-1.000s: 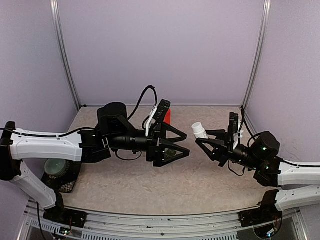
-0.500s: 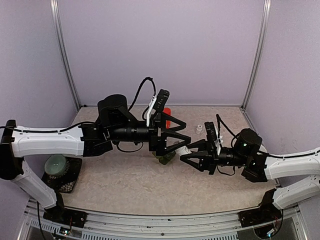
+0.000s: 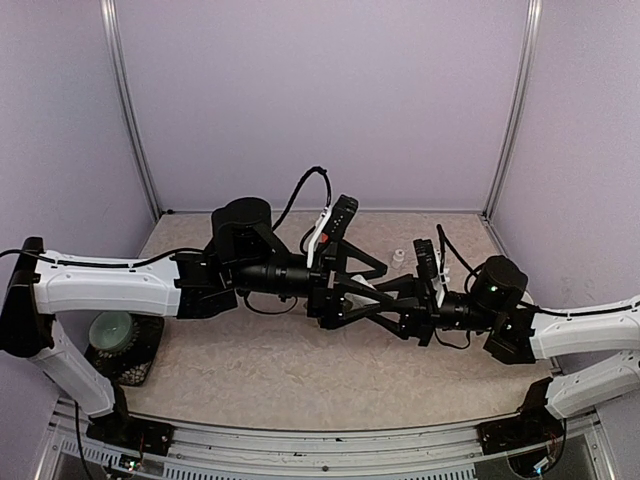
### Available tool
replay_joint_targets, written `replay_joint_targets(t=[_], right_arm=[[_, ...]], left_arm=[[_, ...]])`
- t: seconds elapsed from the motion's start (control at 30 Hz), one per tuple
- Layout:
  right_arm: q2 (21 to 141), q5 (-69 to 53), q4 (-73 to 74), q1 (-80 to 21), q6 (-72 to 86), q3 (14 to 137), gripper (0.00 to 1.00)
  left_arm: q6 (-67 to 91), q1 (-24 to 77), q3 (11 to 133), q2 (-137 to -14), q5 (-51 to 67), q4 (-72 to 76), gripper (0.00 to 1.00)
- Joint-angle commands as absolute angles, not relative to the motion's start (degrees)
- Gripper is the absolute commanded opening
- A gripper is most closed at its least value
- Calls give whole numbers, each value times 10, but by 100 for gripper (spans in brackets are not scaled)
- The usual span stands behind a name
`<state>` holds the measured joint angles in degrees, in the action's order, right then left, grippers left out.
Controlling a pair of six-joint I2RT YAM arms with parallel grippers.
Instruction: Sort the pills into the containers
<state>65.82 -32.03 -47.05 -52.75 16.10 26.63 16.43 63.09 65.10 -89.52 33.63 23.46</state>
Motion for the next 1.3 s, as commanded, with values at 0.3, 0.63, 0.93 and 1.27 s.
replay_joint_targets(t=[0.3, 0.63, 0.93, 1.27], right_arm=[[571, -182, -475, -506, 174, 221, 20], [539, -120, -451, -492, 183, 206, 21], [556, -233, -466, -493, 166, 216, 21], [595, -322, -453, -494, 160, 235, 20]], left_arm=[[150, 636, 633, -858, 317, 233, 95], [135, 647, 616, -835, 301, 222, 95], [114, 636, 641, -828, 176, 137, 97], [86, 614, 689, -848, 190, 66, 98]])
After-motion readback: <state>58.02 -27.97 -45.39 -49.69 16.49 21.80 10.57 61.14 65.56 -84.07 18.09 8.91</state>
